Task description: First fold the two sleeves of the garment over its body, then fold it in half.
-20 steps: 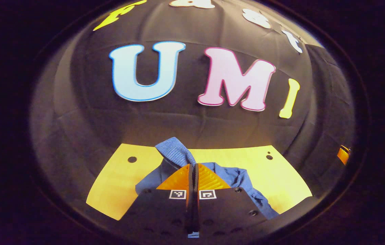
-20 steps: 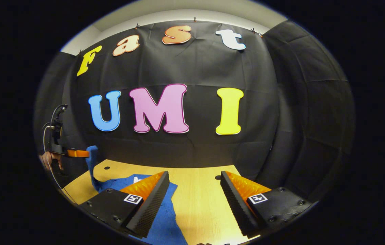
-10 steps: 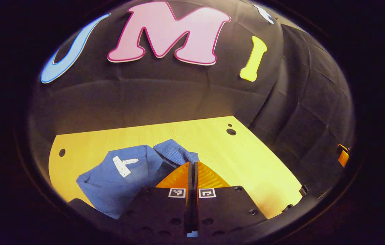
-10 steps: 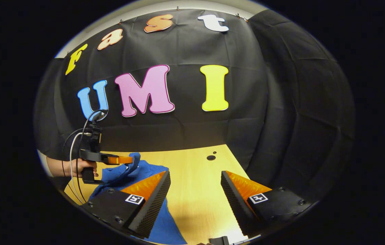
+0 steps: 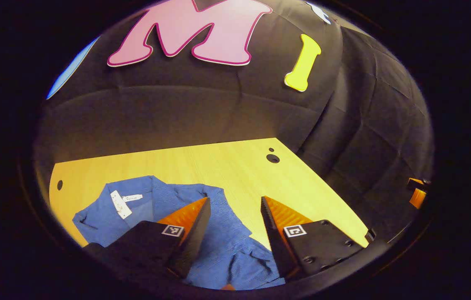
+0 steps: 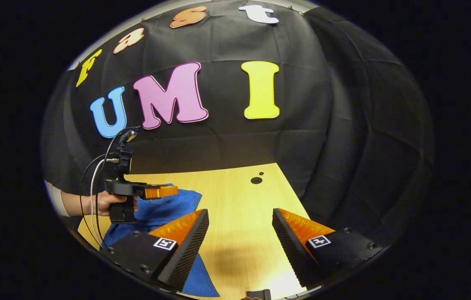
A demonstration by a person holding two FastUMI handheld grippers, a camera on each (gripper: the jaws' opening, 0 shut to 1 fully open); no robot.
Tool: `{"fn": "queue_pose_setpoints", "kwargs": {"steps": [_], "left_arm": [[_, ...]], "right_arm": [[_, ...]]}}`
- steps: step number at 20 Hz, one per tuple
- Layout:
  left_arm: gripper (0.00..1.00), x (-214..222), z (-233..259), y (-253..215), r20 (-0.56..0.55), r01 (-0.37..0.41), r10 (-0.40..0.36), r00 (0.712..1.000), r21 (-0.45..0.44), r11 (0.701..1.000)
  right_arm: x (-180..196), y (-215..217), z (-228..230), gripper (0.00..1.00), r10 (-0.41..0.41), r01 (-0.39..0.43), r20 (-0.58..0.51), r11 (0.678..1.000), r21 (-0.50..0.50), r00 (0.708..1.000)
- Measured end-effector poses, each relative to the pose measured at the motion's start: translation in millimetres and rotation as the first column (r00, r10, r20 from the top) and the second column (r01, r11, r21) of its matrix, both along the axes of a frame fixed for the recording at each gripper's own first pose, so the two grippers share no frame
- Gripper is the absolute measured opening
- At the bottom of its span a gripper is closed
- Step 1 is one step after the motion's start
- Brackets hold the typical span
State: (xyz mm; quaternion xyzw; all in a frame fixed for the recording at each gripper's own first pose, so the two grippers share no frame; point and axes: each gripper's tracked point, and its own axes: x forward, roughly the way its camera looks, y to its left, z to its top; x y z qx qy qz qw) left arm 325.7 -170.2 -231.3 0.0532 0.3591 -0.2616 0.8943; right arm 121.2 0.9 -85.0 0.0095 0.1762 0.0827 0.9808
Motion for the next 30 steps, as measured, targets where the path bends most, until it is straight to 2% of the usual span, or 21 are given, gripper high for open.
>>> {"fn": "queue_pose_setpoints", "kwargs": {"steps": [1,2,5,7,9,10,13,16,20,25,30], "left_arm": [[0.78,-10,6,13,0.012,-0.022,0.022,1.000,0.019,1.000],[0.83,-22,13,32,0.027,-0.056,0.055,0.998,0.031,0.998],[0.84,-74,34,96,0.056,-0.165,0.162,0.985,0.054,0.985],[0.84,-120,35,149,0.059,-0.259,0.255,0.965,0.079,0.963],[0.84,-174,24,199,0.023,-0.356,0.356,0.934,0.107,0.928],[0.84,-208,12,229,-0.013,-0.416,0.421,0.907,0.132,0.900],[0.83,-284,-24,272,-0.107,-0.504,0.528,0.842,0.194,0.842],[0.83,-337,-60,285,-0.211,-0.540,0.587,0.781,0.243,0.806],[0.83,-371,-92,295,-0.307,-0.557,0.629,0.714,0.294,0.777],[0.83,-381,-110,304,-0.360,-0.531,0.644,0.675,0.368,0.763],[0.84,-389,-119,300,-0.444,-0.498,0.627,0.640,0.383,0.778]], "right_arm": [[1,10,-4,0.98,0.020,-0.020,-0.008,1.000,0.004,1.000],[4,21,-8,0.98,0.043,-0.043,-0.015,0.999,0.007,0.999],[7,52,-8,0.98,0.112,-0.112,-0.029,0.994,0.008,0.993],[5,70,-18,0.98,0.150,-0.150,-0.041,0.989,0.002,0.988],[-5,91,-35,0.98,0.195,-0.195,-0.068,0.981,-0.001,0.978],[-11,99,-43,0.98,0.211,-0.213,-0.083,0.977,-0.008,0.974],[-37,112,-88,0.98,0.251,-0.260,-0.141,0.964,-0.049,0.958],[-59,113,-125,0.98,0.259,-0.281,-0.240,0.958,-0.060,0.936],[-81,104,-170,0.98,0.234,-0.276,-0.359,0.959,-0.070,0.903],[-107,79,-215,1.00,0.162,-0.259,-0.514,0.958,-0.122,0.842],[-133,59,-246,1.00,0.089,-0.225,-0.642,0.965,-0.133,0.761]]}}
